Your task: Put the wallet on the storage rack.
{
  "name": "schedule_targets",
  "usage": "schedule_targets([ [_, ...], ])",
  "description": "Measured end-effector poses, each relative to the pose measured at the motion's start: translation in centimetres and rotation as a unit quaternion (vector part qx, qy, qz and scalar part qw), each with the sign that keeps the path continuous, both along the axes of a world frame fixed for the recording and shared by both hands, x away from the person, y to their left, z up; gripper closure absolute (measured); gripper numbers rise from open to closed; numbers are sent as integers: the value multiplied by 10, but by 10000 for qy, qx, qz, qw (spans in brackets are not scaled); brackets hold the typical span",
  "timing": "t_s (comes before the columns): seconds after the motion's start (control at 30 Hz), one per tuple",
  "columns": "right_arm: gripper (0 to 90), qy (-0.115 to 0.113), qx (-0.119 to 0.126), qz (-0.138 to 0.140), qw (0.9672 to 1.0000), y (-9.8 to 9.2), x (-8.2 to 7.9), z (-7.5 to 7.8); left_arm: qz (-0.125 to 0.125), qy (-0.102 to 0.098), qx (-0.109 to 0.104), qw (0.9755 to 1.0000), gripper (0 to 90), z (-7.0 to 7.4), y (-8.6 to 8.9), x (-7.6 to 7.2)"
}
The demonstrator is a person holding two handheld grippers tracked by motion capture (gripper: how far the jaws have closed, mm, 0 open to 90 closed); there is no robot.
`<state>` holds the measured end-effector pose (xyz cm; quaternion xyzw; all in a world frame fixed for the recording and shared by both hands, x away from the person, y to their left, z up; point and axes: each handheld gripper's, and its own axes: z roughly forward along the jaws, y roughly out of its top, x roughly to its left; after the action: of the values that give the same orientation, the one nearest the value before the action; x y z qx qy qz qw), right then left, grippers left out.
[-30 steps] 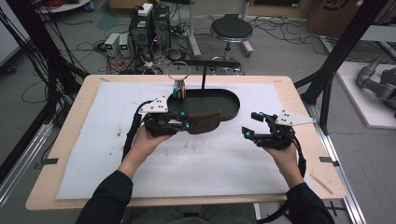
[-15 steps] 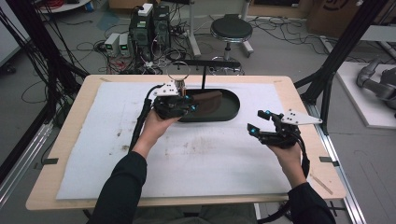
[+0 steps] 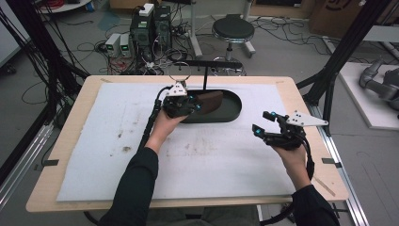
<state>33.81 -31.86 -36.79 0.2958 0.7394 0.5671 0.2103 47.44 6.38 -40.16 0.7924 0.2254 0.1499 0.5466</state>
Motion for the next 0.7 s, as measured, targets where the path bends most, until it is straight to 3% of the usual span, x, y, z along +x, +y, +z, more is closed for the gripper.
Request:
schedule_targets([
  [0.43, 280, -15, -26, 19, 10000, 2, 0, 0, 151, 213, 25, 9997, 672, -22, -9, 10],
  [0.7, 281, -21, -30, 24, 10000, 2, 0, 0, 176, 202, -3, 9996, 664, -27, -11, 11],
])
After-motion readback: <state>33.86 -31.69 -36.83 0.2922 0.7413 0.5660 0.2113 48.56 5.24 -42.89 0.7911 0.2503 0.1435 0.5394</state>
